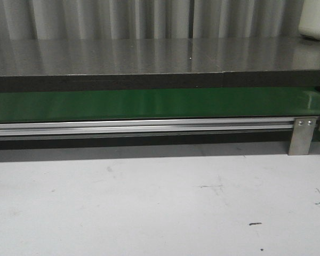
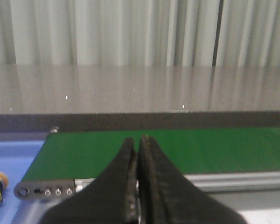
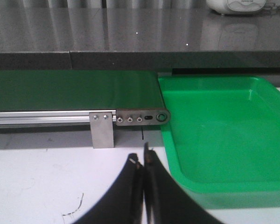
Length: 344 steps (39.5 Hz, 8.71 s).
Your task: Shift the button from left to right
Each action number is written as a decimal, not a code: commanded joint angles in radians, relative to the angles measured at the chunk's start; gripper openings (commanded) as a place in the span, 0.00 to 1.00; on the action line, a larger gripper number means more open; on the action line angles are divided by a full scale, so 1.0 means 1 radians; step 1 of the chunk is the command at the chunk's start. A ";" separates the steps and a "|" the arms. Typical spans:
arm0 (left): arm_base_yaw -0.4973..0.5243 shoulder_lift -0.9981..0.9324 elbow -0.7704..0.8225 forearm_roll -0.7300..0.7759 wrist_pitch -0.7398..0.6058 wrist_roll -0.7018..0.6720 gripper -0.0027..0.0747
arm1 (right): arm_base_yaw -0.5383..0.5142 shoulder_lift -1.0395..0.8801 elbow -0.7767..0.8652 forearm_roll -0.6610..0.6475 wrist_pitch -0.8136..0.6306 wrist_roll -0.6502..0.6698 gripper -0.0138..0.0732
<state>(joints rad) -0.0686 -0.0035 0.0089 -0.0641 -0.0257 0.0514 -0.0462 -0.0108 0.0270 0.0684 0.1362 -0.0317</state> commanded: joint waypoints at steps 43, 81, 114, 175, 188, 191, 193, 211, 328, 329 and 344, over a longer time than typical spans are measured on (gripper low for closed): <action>-0.005 0.388 -0.492 0.057 0.272 -0.009 0.39 | -0.004 0.308 -0.601 -0.004 0.251 0.007 0.52; 0.007 0.477 -0.543 0.055 0.205 -0.009 0.74 | -0.004 0.308 -0.601 -0.004 0.151 0.007 0.87; 0.583 1.338 -1.088 0.124 0.423 -0.009 0.74 | -0.004 0.308 -0.601 -0.004 0.151 0.007 0.87; 0.547 1.945 -1.391 0.072 0.557 0.281 0.74 | -0.004 0.308 -0.601 -0.004 0.151 0.007 0.87; 0.547 1.981 -1.395 0.073 0.541 0.281 0.70 | -0.004 0.308 -0.601 -0.004 0.151 0.007 0.87; 0.547 1.981 -1.395 0.073 0.545 0.281 0.59 | -0.004 0.308 -0.601 -0.004 0.151 0.007 0.87; 0.547 1.981 -1.395 0.073 0.547 0.281 0.47 | -0.004 0.308 -0.601 -0.004 0.151 0.007 0.87; 0.547 1.956 -1.428 0.073 0.590 0.281 0.01 | -0.004 0.308 -0.601 -0.004 0.151 0.007 0.87; 0.173 1.745 -1.697 -0.009 1.309 0.171 0.01 | -0.004 0.308 -0.601 -0.005 0.151 0.007 0.87; 0.173 1.737 -1.695 -0.015 1.309 0.166 0.01 | -0.004 0.308 -0.601 -0.005 0.151 0.007 0.87; 0.173 1.516 -1.627 -0.050 1.233 0.140 0.01 | -0.004 0.308 -0.601 -0.005 0.151 0.007 0.87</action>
<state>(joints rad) 0.1088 1.6249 -1.6318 -0.0897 1.2405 0.2057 -0.0462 0.2791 -0.5382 0.0684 0.3766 -0.0222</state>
